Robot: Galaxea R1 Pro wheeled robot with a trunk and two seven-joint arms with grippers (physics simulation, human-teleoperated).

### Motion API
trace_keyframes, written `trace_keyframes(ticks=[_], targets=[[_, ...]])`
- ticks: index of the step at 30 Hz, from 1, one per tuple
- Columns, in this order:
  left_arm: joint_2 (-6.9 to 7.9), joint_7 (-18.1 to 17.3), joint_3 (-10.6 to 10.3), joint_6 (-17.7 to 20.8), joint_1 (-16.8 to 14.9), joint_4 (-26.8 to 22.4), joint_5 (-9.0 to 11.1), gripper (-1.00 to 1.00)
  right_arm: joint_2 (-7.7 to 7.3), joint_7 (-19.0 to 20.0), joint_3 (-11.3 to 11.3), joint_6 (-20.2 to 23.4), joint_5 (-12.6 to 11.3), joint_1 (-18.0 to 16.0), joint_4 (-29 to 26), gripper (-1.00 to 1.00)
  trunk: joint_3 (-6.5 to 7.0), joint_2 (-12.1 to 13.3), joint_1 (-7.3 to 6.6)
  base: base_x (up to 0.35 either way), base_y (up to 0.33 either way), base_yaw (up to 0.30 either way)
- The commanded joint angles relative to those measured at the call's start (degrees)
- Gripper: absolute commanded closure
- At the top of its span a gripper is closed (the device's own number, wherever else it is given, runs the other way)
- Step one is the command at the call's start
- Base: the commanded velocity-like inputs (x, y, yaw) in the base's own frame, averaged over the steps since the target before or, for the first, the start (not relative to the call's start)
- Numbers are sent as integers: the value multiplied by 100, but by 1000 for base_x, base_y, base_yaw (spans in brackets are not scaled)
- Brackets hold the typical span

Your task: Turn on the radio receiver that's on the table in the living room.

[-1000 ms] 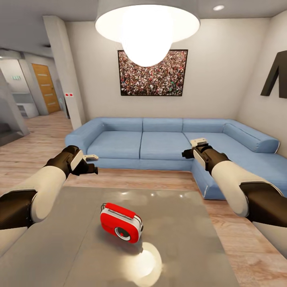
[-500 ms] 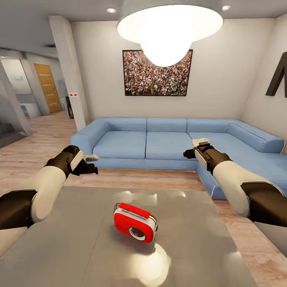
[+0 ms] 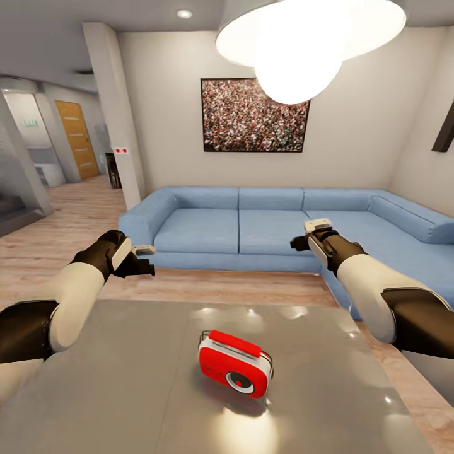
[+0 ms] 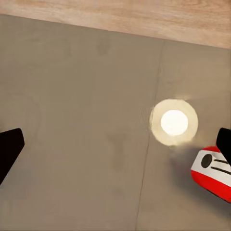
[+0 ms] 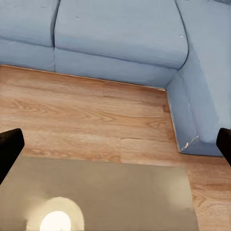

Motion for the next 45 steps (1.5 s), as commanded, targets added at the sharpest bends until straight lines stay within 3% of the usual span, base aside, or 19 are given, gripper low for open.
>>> trace_keyframes(ticks=[1, 45], targets=[[0, 0, 0, 0, 0, 0, 0, -100, 0, 0, 0, 0, 0, 0, 0, -100, 0, 0, 0, 206, 166, 0], [-8, 0, 0, 0, 8, -13, 0, -100, -9, -40, 4, 14, 9, 0, -1, -100, 0, 0, 0, 22, 21, 0]])
